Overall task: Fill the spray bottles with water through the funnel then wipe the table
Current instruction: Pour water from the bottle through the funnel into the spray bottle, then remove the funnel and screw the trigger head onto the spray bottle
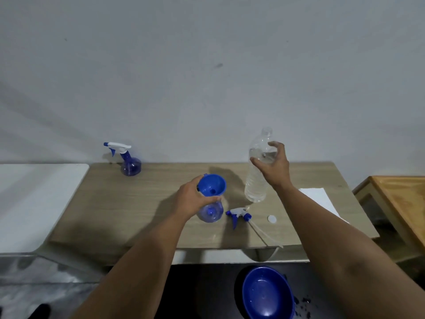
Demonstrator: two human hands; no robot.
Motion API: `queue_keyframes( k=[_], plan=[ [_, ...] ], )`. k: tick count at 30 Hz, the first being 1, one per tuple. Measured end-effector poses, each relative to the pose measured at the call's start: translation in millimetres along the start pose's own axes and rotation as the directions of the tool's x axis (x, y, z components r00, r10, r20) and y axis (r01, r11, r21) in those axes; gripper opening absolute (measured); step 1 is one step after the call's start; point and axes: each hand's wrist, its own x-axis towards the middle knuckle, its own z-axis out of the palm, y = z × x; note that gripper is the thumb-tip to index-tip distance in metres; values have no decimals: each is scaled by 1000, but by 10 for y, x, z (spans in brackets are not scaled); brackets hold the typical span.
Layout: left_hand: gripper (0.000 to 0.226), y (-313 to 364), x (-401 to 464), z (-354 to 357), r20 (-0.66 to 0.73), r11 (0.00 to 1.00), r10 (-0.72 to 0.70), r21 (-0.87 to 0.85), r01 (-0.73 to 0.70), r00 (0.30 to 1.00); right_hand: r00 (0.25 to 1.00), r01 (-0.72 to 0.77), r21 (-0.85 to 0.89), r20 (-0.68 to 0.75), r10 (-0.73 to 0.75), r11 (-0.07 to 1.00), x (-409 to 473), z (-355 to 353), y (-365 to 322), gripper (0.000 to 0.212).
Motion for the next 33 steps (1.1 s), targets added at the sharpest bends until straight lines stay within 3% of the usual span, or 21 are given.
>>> queue_keyframes(
  k=[4,8,13,16,24,28,33],
  plan=[
    [105,-36,24,30,-7,999,-27,-34,27,1000,998,-43,35,-35,45,998,30,220,244,71],
    [105,-42,20,37,-3,998,-41,-48,40,999,997,-40,53,-59,43,998,-14,354,368,75],
    [105,-40,17,65,-13,997,-37,-61,36,999,999,-50,5,11,50,999,-34,312,378,94],
    [93,-16,3,76,-19,998,-20,-67,18,1000,996,-73,-33,43,74,997,-64,253,349,104],
    [93,20,-51,23,3,998,2,-56,-1,1000,973,-151,-146,150,173,978,-287,182,342,113],
    [108,-97,-87,30,35,997,-45,-65,47,998,957,-230,-243,119,265,942,-521,201,403,96],
    [121,-243,-109,22,100,995,-85,-49,91,991,936,-257,-562,58,347,786,-864,193,526,41]
  ],
)
